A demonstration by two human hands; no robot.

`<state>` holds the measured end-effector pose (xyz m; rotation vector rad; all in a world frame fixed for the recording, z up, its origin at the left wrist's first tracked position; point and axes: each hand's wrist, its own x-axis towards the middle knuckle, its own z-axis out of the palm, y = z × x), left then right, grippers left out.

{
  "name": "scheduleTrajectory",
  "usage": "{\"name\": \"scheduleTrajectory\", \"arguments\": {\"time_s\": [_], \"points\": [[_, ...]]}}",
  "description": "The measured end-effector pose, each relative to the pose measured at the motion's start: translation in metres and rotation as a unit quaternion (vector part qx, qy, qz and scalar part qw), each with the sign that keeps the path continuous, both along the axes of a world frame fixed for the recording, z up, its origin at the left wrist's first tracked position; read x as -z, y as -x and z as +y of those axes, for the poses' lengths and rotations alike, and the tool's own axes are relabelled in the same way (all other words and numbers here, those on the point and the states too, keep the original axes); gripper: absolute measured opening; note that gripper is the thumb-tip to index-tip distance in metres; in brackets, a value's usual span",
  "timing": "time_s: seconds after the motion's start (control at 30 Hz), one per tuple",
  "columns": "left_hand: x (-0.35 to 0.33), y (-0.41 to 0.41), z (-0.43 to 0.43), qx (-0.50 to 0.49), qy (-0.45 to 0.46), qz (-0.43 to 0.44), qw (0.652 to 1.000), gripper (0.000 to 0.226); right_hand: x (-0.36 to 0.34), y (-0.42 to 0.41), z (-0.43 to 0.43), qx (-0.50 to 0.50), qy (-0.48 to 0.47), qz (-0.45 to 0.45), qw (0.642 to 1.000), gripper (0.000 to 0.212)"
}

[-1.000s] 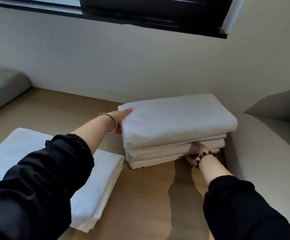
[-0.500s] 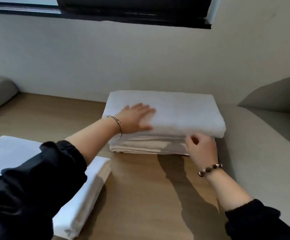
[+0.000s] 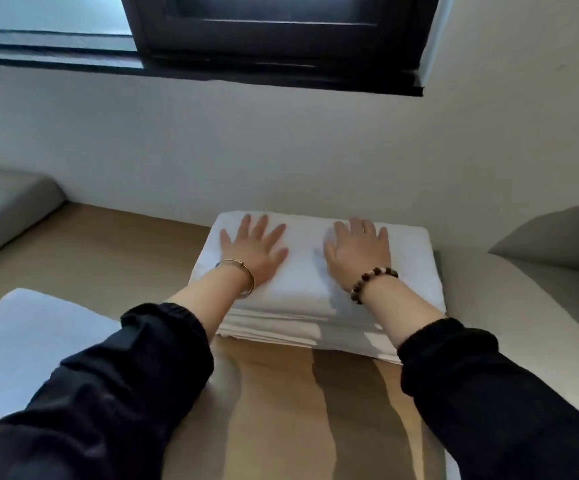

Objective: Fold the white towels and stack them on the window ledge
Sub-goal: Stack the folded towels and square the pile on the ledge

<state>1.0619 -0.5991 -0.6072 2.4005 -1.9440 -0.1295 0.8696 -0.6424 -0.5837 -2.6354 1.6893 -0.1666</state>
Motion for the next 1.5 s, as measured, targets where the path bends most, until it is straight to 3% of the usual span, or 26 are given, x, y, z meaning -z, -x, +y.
{"name": "scheduleTrajectory", "arguments": {"time_s": [0.1,0.47,0.63,0.7,0.77,0.87,1.07,1.17,1.23,1.33,1.37,1.43,1.5], "points": [[0.029,0.0,-0.003,-0.01,-0.031,-0.027,0.999,0.058,0.031,0.003,-0.017,0.02,-0.11,0.033,0.993,0.062],[0.039,0.004,-0.006,0.005,0.017,-0.035,0.999,0.06,0.044,0.014,-0.018,0.03,-0.086,0.014,0.996,0.064],[0.035,0.004,-0.001,0.018,0.016,-0.024,0.999,0.059,0.037,0.001,-0.005,0.098,-0.082,0.047,0.991,0.061],[0.023,0.0,0.001,0.034,-0.003,0.017,0.999,0.059,0.033,-0.009,0.01,0.13,-0.088,0.009,0.988,0.059],[0.005,-0.015,0.009,0.066,-0.014,0.118,0.991,0.057,0.032,-0.022,0.03,0.14,-0.076,-0.046,0.986,0.055],[-0.011,-0.054,0.044,0.119,0.009,0.193,0.974,0.048,0.031,-0.05,0.063,0.1,-0.052,-0.103,0.988,0.047],[0.011,-0.151,0.145,0.058,0.038,0.164,0.984,0.058,0.041,-0.124,0.155,-0.016,0.021,-0.287,0.958,0.032],[0.03,-0.194,0.187,0.042,-0.042,0.066,0.996,0.054,0.061,-0.153,0.192,0.029,-0.076,-0.32,0.944,0.029],[0.045,-0.207,0.213,0.054,-0.087,0.032,0.994,0.058,0.075,-0.166,0.204,0.136,-0.241,-0.359,0.891,0.056],[0.071,-0.202,0.245,0.091,-0.116,-0.011,0.989,0.09,0.097,-0.172,0.211,0.264,-0.451,-0.401,0.752,0.106],[0.079,-0.199,0.251,0.093,-0.11,-0.025,0.989,0.092,0.107,-0.171,0.21,0.282,-0.481,-0.407,0.723,0.112],[0.089,-0.199,0.252,0.081,-0.087,-0.033,0.992,0.086,0.115,-0.171,0.215,0.299,-0.508,-0.427,0.686,0.101],[0.09,-0.2,0.249,0.083,-0.08,-0.033,0.993,0.07,0.113,-0.175,0.22,0.305,-0.516,-0.436,0.671,0.087]]}}
